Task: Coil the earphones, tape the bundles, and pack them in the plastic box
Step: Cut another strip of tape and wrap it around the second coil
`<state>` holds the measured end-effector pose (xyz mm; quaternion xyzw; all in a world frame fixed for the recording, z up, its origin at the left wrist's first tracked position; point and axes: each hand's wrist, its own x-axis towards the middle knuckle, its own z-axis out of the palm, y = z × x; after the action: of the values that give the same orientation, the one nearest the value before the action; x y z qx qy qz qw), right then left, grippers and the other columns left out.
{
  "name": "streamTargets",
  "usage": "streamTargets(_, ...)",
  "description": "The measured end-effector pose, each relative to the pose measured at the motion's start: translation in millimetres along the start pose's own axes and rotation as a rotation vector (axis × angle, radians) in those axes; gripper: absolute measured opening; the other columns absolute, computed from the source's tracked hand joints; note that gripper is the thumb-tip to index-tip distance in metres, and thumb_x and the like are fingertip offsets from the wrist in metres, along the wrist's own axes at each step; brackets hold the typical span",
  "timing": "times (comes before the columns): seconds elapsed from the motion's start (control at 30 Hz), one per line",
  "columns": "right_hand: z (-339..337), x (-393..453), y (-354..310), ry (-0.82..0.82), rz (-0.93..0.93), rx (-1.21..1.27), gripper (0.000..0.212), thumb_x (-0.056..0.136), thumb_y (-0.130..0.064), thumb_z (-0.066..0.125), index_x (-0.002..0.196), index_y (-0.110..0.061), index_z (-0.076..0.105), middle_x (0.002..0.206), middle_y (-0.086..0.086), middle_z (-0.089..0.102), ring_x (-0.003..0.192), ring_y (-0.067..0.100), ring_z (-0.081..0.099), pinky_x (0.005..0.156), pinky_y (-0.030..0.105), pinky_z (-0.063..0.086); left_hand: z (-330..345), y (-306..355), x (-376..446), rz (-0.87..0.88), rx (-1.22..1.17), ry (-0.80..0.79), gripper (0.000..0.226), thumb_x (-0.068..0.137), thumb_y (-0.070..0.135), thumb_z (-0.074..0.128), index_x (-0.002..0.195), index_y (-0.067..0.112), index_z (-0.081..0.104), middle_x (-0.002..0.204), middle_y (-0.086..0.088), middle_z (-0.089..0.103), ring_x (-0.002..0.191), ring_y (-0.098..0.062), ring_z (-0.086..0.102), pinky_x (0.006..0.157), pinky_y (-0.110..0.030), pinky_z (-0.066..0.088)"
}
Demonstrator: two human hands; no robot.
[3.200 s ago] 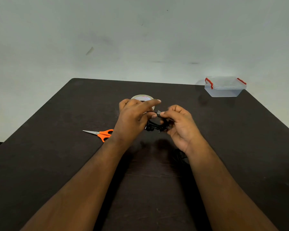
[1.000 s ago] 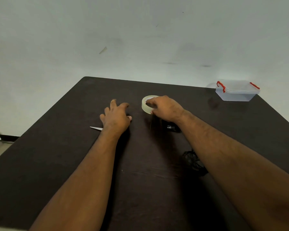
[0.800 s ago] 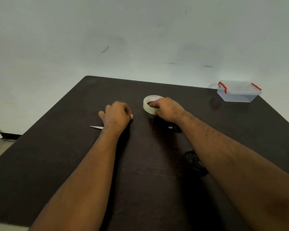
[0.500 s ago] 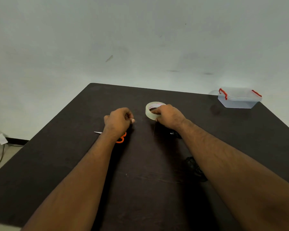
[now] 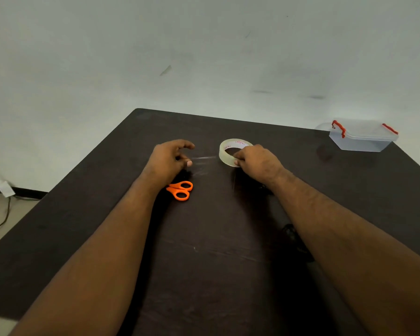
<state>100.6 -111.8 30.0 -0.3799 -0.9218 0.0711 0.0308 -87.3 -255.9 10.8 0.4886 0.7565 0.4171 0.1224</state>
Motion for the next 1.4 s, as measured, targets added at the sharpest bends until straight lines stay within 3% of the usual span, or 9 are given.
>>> streamTargets(0.2, -3, -1, 6, -0.037, -0.033, 0.019, 0.032, 0.099, -0.027, 0.044, 0.127, -0.027, 0.061, 0.131, 0.009, 0.059, 0.115, 0.028, 0.056, 0.101, 0.041, 0.045, -19, -15, -5, -0.064, 0.050, 0.057, 0.012, 0.080, 0.005, 0.075, 0.091, 0.010, 0.074, 0.080, -0.004, 0.070, 0.067, 0.001, 0.061, 0.071, -0.010, 0.046)
streamTargets(0.43, -7, -5, 2, -0.040, -0.055, 0.070, 0.043, 0.089, -0.028, 0.057, 0.132, -0.024, 0.056, 0.136, 0.006, 0.057, 0.121, 0.026, 0.054, 0.103, 0.038, 0.043, -23, -29, -10, -0.087, -0.086, 0.098, 0.011, 0.080, 0.011, 0.075, 0.090, 0.016, 0.077, 0.083, 0.005, 0.072, 0.076, 0.001, 0.065, 0.070, -0.010, 0.045)
streamTargets(0.57, -14, -22, -42, 0.128, -0.254, 0.196, 0.027, 0.087, -0.033, 0.065, 0.106, -0.016, 0.071, 0.107, 0.001, 0.070, 0.100, 0.018, 0.062, 0.087, 0.031, 0.049, -23, -32, -8, -0.106, -0.212, 0.111, 0.009, 0.078, 0.010, 0.076, 0.085, 0.016, 0.077, 0.079, 0.001, 0.074, 0.074, -0.005, 0.069, 0.071, -0.012, 0.050)
streamTargets(0.7, -1, -31, -94, -0.087, -0.297, 0.304, 0.023, 0.083, -0.038, 0.069, 0.090, -0.017, 0.075, 0.087, -0.003, 0.071, 0.081, 0.011, 0.065, 0.072, 0.030, 0.052, -24, -36, -6, -0.113, -0.249, 0.091, 0.009, 0.077, 0.009, 0.078, 0.080, 0.017, 0.076, 0.078, -0.001, 0.074, 0.073, -0.009, 0.070, 0.074, -0.025, 0.053)
streamTargets(0.97, -4, -31, -113, -0.191, -0.362, -0.186, 0.017, 0.084, -0.023, 0.068, 0.096, -0.012, 0.065, 0.096, 0.007, 0.064, 0.090, 0.024, 0.062, 0.070, 0.032, 0.049, -25, -40, -4, -0.101, -0.241, 0.074, 0.011, 0.076, 0.008, 0.078, 0.079, 0.018, 0.075, 0.081, -0.003, 0.074, 0.078, -0.013, 0.069, 0.083, -0.028, 0.054)
streamTargets(1.03, -11, -32, -110, -0.204, -0.385, -0.331, 0.014, 0.084, -0.019, 0.064, 0.080, -0.012, 0.053, 0.081, 0.005, 0.055, 0.077, 0.022, 0.058, 0.062, 0.032, 0.048, -24, -40, -4, -0.106, -0.234, 0.082, 0.010, 0.077, 0.009, 0.078, 0.080, 0.017, 0.075, 0.081, -0.002, 0.074, 0.079, -0.012, 0.069, 0.083, -0.026, 0.053)
streamTargets(1.13, -25, -31, -100, -0.220, -0.388, -0.452, 0.035, 0.086, -0.020, 0.061, 0.062, -0.015, 0.035, 0.065, 0.001, 0.041, 0.058, 0.017, 0.047, 0.050, 0.027, 0.039, -23, -39, -4, -0.108, -0.218, 0.087, 0.008, 0.078, 0.010, 0.078, 0.082, 0.016, 0.075, 0.080, 0.001, 0.073, 0.078, -0.009, 0.069, 0.081, -0.023, 0.052)
streamTargets(1.3, -57, -13, -83, -0.167, -0.435, -0.583, 0.023, 0.085, -0.018, 0.063, 0.068, -0.015, 0.048, 0.090, 0.004, 0.042, 0.068, 0.022, 0.050, 0.059, 0.030, 0.039, -22, -38, -5, -0.098, -0.210, 0.101, 0.006, 0.079, 0.011, 0.077, 0.083, 0.015, 0.075, 0.080, 0.003, 0.072, 0.074, -0.004, 0.066, 0.074, -0.016, 0.048)
streamTargets(1.4, -71, -3, -88, -0.185, -0.431, -0.671, 0.024, 0.082, -0.017, 0.066, 0.065, -0.014, 0.050, 0.078, 0.004, 0.053, 0.061, 0.018, 0.047, 0.056, 0.030, 0.040, -22, -37, -5, -0.099, -0.205, 0.105, 0.007, 0.079, 0.011, 0.077, 0.082, 0.016, 0.075, 0.081, 0.005, 0.072, 0.076, -0.002, 0.065, 0.073, -0.014, 0.046)
